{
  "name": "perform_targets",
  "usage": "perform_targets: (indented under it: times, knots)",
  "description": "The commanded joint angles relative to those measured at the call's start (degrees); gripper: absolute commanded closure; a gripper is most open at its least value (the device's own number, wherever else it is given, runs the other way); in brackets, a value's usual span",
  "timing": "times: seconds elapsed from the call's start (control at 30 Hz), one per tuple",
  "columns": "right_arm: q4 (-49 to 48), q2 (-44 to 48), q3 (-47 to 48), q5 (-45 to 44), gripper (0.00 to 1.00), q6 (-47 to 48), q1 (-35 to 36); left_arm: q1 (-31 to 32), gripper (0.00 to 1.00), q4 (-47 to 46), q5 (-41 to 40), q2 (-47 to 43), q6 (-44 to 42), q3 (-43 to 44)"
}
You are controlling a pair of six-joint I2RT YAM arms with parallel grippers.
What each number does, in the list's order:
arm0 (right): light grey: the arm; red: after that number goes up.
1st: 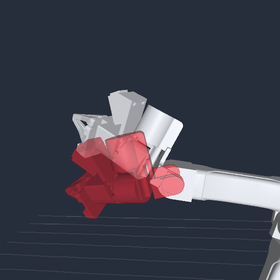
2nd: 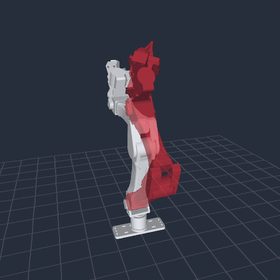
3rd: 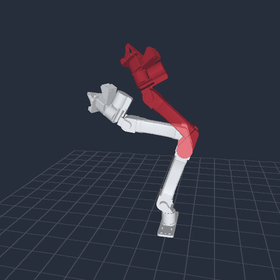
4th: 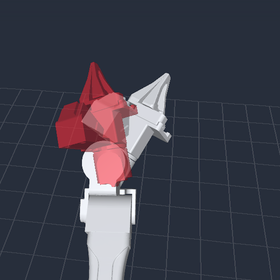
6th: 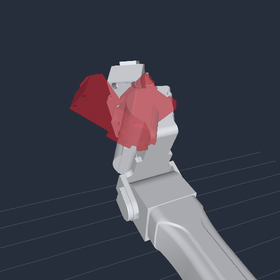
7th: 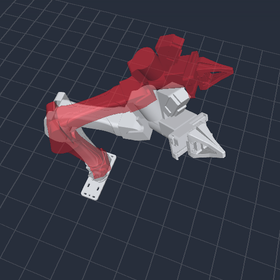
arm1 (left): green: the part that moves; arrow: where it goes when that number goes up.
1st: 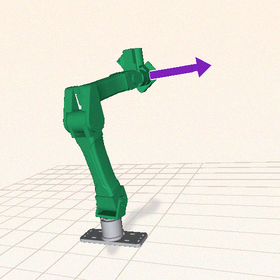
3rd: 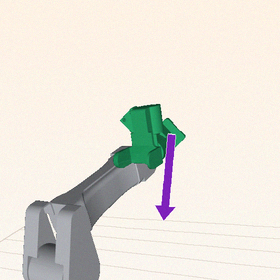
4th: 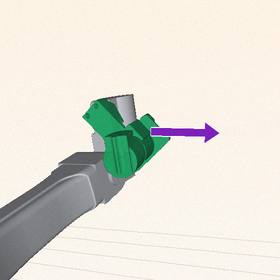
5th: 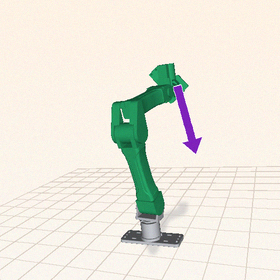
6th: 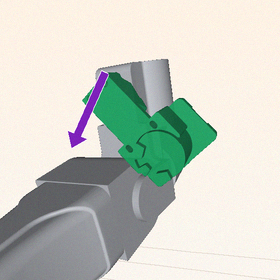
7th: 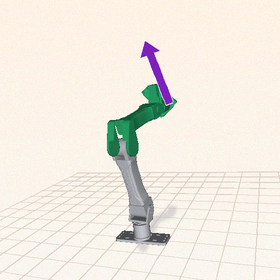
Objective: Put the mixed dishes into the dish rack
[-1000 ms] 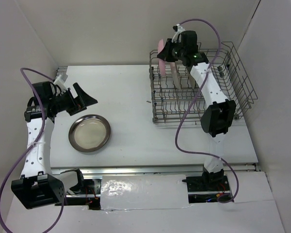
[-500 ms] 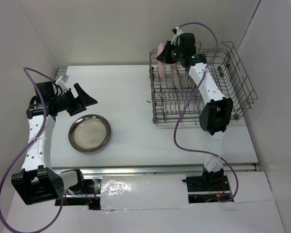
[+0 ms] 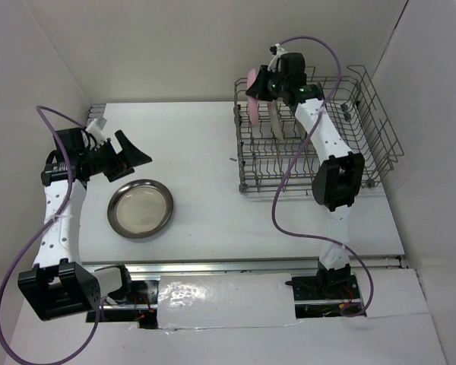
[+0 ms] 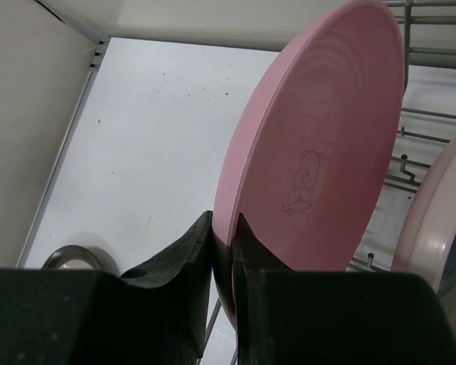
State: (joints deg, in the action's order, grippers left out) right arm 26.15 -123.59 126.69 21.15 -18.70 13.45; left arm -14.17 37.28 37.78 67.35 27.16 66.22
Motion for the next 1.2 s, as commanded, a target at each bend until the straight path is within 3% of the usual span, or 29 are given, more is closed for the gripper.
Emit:
perform_targets:
  times: [0.0, 0.1, 0.17, 0.33, 0.6, 0.8, 0.9, 1.07, 1.17]
  knots:
    - [-3.2, -0.3, 0.4, -0.1, 0.79, -0.1, 0.0, -0.3, 0.01, -1.8, 1.3, 0.5, -0.5, 0.1]
    - [-2.9, -0.2, 0.4, -0.2, 0.78, 0.0, 0.3, -0.3, 0.01, -2.2, 1.9, 0.6, -0.3, 0.0]
    - [-2.5, -0.1, 0.3, -0.8, 0.65, 0.2, 0.4, -0.2, 0.01, -2.3, 1.9, 0.6, -0.2, 0.1]
    - [-2.3, 0.5, -0.2, -0.9, 0.49, 0.2, 0.9, -0.3, 0.01, -2.0, 2.1, 0.9, -0.3, 0.2]
    - [-2.3, 3.8, -0.6, -1.5, 0.44, 0.7, 1.9, -0.3, 0.01, 2.4, -7.8, 4.5, 2.0, -0.9]
    - [-0.8, 8.7, 0.7, -2.6, 0.37, 1.9, 3.1, -0.3, 0.01, 1.8, -12.5, 3.5, 7.8, -8.9]
    - [0.0, 12.9, -0.7, -3.0, 0.36, 3.2, 4.3, -0.3, 0.01, 3.2, -18.6, 2.3, 12.4, -11.6]
    - [-2.2, 23.1, -11.8, -3.4, 0.33, 4.7, 8.5, -1.7, 0.01, 8.2, -28.0, -1.5, 22.6, -15.7]
    - [-4.5, 28.2, -19.7, -2.3, 0.32, 4.3, 12.1, -3.4, 0.02, 9.1, -29.2, -3.2, 27.3, -18.2]
